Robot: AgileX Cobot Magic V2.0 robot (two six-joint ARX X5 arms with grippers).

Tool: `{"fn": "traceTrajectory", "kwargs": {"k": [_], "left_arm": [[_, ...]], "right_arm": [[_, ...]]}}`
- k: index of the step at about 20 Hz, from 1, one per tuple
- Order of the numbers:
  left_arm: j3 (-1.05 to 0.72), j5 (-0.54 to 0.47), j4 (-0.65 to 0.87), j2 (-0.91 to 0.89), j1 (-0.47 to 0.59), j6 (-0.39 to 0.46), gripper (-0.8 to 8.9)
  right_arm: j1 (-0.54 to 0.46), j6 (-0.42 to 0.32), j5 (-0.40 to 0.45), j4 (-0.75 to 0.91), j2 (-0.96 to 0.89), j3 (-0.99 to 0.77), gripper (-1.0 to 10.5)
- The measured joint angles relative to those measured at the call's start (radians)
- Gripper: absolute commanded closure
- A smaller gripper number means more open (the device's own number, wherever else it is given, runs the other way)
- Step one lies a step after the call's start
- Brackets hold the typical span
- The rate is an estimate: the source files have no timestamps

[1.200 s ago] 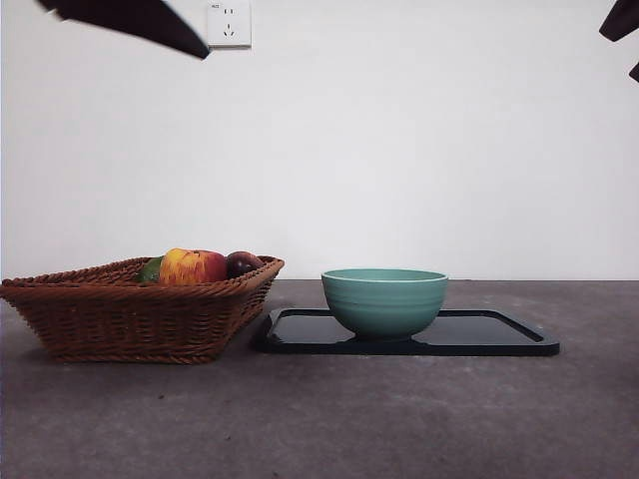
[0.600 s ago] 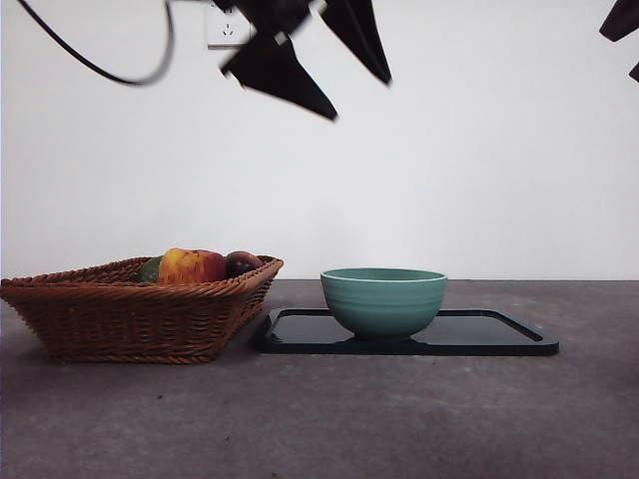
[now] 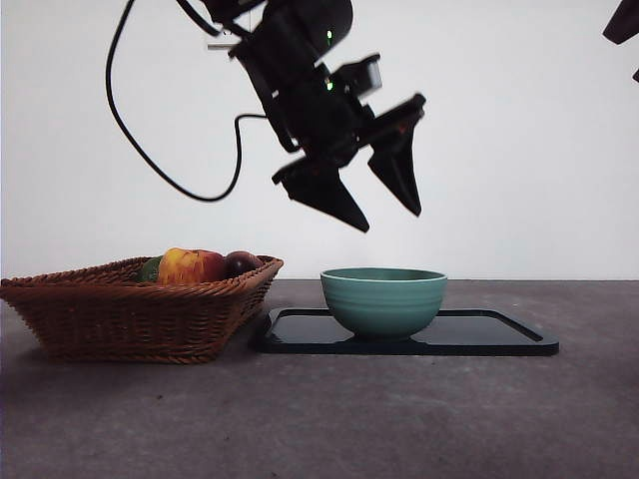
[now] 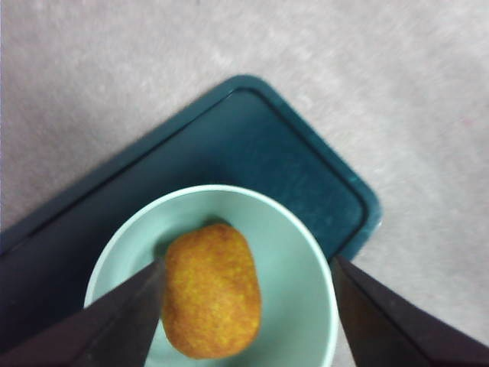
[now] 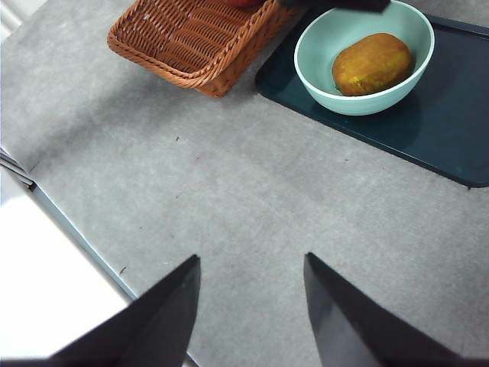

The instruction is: Pick up the wifruite, put it on the bowl, pick up the plate, put it on desk

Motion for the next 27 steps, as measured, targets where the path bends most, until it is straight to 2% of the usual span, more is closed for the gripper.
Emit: {"fn": "traceTrajectory", "kwargs": {"k": [9,12,27], "left_arm": [[0.0,-0.029,0.019,0.069,-0.006,0.031,4.72],[0.001,-0.074,0.029,0.071,-0.014,0.04,4.71],[0.004,-0.09,0.026,0.135,-0.028,0.051,4.7]], "right_arm": [[0.0,0.0,0.0,0.0,0.0,0.0,7.3],[0.0,0.0,0.0,0.0,0.0,0.0,7.3],[0.0,0.0,0.0,0.0,0.0,0.0,7.3]]}}
